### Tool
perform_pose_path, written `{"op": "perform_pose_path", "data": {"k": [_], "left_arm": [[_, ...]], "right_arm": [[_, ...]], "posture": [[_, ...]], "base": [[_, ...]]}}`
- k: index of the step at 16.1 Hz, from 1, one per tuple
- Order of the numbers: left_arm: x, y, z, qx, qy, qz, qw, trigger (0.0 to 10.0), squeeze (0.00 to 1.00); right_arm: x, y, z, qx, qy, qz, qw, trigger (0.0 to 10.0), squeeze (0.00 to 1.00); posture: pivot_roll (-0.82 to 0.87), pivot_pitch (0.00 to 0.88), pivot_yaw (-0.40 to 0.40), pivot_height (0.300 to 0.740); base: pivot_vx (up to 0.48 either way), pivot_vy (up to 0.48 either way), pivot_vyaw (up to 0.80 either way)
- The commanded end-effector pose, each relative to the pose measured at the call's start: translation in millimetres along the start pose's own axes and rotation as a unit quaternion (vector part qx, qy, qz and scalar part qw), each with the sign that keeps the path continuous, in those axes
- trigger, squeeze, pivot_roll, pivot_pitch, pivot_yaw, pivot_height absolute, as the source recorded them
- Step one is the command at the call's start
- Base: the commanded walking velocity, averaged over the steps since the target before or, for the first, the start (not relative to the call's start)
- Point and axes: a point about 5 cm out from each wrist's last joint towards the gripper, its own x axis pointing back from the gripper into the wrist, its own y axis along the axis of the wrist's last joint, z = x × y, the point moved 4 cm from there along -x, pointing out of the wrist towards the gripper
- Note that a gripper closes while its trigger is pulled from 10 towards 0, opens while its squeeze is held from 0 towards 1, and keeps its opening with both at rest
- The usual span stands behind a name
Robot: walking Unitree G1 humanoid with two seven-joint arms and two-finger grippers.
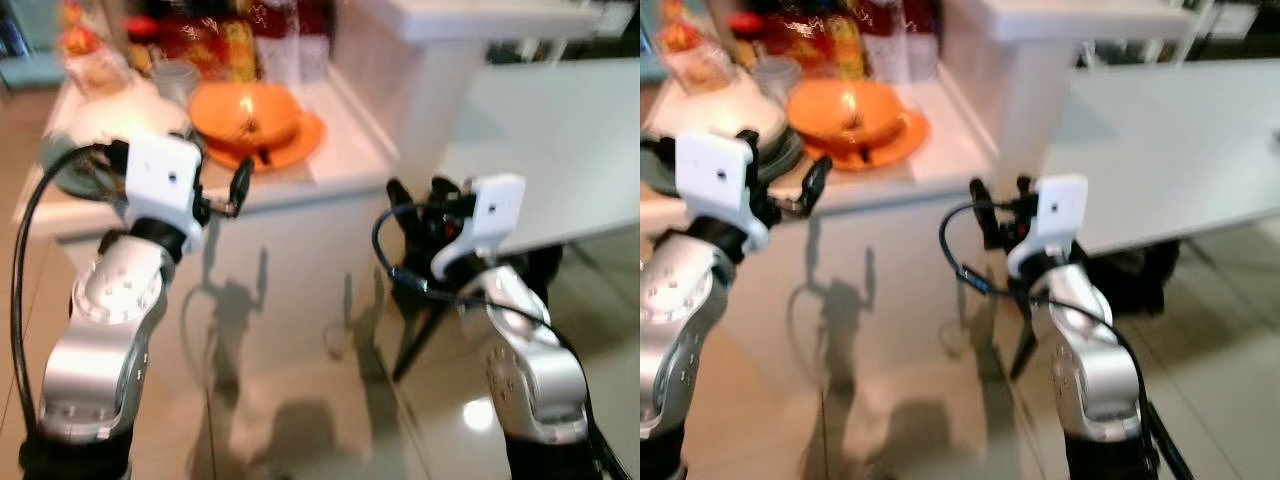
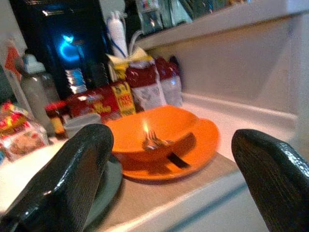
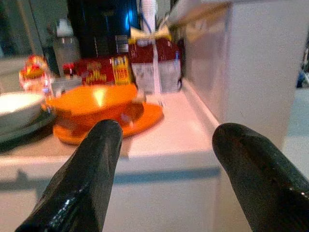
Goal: Setting the table
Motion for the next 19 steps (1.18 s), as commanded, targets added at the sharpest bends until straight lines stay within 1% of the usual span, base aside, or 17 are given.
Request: {"op": "perform_pose_path", "data": {"k": [1,4,7,8,9,10,11,12,13,14,15,17,18,19], "left_arm": [[-2.7,-3,-2.5,-0.003,-0.003,0.008,1.0,10.0,0.0],[-2.3,-2,-5.9,0.001,-0.011,0.006,1.0,10.0,0.0],[-1.7,-3,-7.5,-0.004,-0.016,0.01,1.0,10.0,0.0],[-2.4,-3,-9.4,-0.01,-0.021,0.01,1.0,10.0,0.0],[-2.9,-2,-11.9,-0.007,-0.025,0.009,1.0,10.0,0.0],[-3.4,-1,-15.3,-0.006,-0.031,0.01,0.999,10.0,0.0],[-4.2,-2,-18.6,-0.008,-0.039,0.016,0.999,10.0,0.0],[-4.4,-2,-19.5,-0.008,-0.041,0.018,0.999,10.0,0.0],[-3.8,-3,-21.2,-0.002,-0.049,0.034,0.998,10.0,0.0],[-4.1,0,-19.2,0.003,-0.055,0.036,0.998,10.0,0.0],[-6.2,1,-17.0,0.005,-0.063,0.046,0.997,10.0,0.0],[-11.6,9,-16.1,0.027,-0.073,0.047,0.996,10.0,0.0],[-18.1,14,-20.7,0.046,-0.095,0.059,0.993,10.0,0.0],[-22.7,17,-26.2,0.074,-0.114,0.07,0.988,10.0,0.0]], "right_arm": [[-0.5,6,-2.9,0.001,-0.003,-0.008,1.0,10.0,0.0],[-0.7,6,-4.7,0.003,-0.006,-0.008,1.0,10.0,0.0],[0.5,6,-9.4,-0.006,-0.022,-0.007,1.0,10.0,0.0],[1.3,6,-11.3,-0.009,-0.027,-0.01,1.0,10.0,0.0],[2.5,6,-12.2,-0.014,-0.028,-0.01,0.999,10.0,0.0],[4.8,5,-10.5,-0.018,-0.021,-0.007,1.0,10.0,0.0],[8.1,2,-5.4,-0.017,-0.001,0.005,1.0,10.0,0.0],[9.3,1,-3.5,-0.016,0.007,0.01,1.0,10.0,0.0],[18.1,-5,13.1,-0.017,0.063,0.037,0.997,10.0,0.0],[29.1,-9,26.9,-0.015,0.112,0.06,0.992,10.0,0.0],[34.3,-10,30.1,-0.004,0.126,0.074,0.989,10.0,0.0],[35.9,-6,28.0,-0.015,0.12,0.07,0.99,10.0,0.0],[37.3,-5,25.5,-0.013,0.118,0.075,0.99,10.0,0.0],[38.2,-4,23.0,-0.01,0.115,0.078,0.99,10.0,0.0]], "posture": [[0.04,0.0,-0.035,0.74],[0.04,0.0,-0.039,0.74],[0.04,0.0,-0.037,0.74],[0.04,0.0,-0.034,0.74],[0.04,0.0,-0.03,0.74],[0.04,0.0,-0.03,0.74],[0.04,0.0,-0.03,0.74],[0.05,0.0,-0.031,0.74],[0.05,0.0,-0.031,0.74],[0.05,0.0,-0.029,0.74],[0.05,0.0,-0.028,0.74],[0.05,0.0,-0.02,0.74],[0.05,0.0,-0.016,0.74],[0.05,0.0,-0.013,0.74]], "base": [[0.442,0.0,0.0],[0.469,0.0,0.0],[0.48,0.0,0.0],[0.48,0.0,0.0],[0.48,0.0,0.0],[0.48,0.0,0.0],[0.33,0.0,0.0],[0.0,0.0,0.0],[0.0,0.0,0.0],[0.0,0.0,0.0],[0.0,0.0,0.0],[0.0,0.0,0.0],[0.0,0.0,0.0],[0.0,0.0,0.0]]}}
